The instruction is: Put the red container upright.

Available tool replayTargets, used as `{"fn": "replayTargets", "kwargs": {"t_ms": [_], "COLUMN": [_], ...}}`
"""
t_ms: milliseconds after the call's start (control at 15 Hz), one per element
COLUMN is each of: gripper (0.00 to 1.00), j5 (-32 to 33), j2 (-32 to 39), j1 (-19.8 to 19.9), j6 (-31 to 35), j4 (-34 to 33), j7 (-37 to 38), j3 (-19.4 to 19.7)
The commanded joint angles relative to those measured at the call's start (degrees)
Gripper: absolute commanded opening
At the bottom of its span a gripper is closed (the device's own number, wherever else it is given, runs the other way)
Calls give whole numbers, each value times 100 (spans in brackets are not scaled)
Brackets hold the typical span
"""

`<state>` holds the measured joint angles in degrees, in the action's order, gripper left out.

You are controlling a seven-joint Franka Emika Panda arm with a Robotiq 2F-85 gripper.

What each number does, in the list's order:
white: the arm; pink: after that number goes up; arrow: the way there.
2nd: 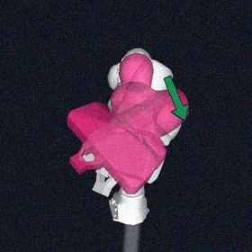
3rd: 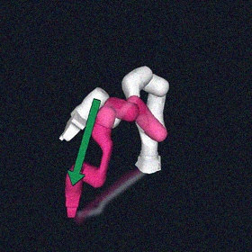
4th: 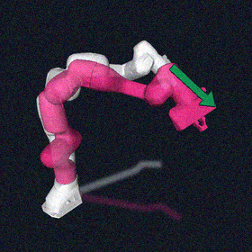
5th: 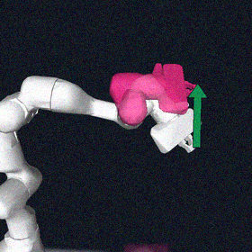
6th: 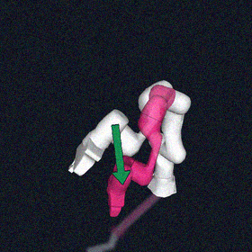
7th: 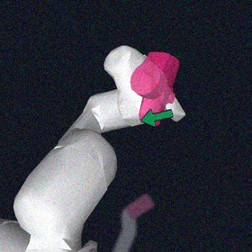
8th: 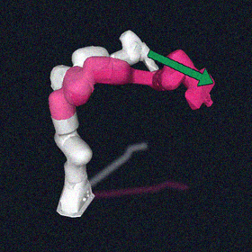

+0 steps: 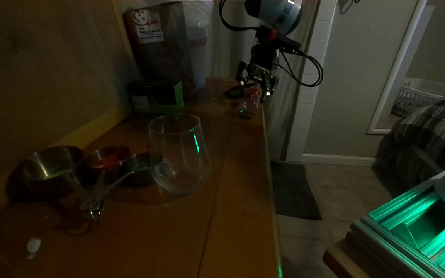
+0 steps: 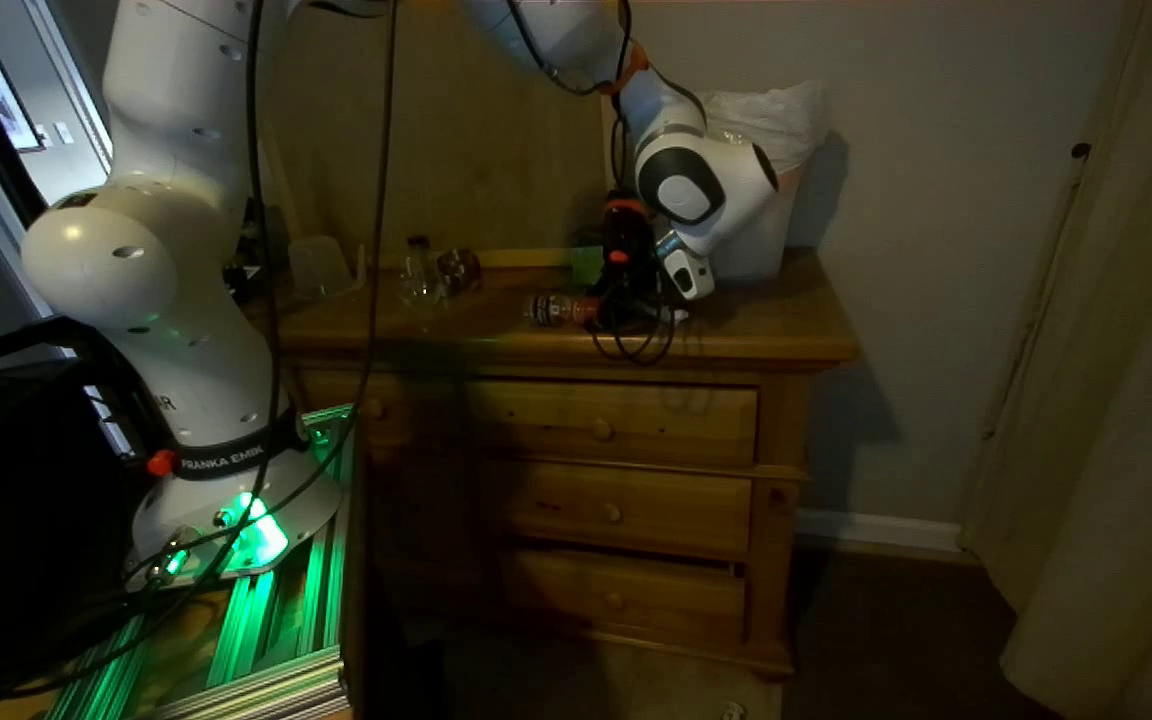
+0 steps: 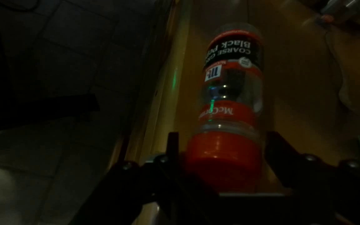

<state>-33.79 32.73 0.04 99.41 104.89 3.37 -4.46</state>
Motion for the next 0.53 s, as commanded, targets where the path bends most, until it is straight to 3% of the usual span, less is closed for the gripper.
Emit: {"fn": "replayTargets", "kwargs": {"t_ms": [0,67,467], "gripper": [42,36,35], "j5": [-140,-111,491], "j2": [-103,-123,-829], "j1": [17,6,-340], "j6": [49,38,6], "j4": [107,108,219], "j7": [0,20,341], "j3": [18,24,34]}}
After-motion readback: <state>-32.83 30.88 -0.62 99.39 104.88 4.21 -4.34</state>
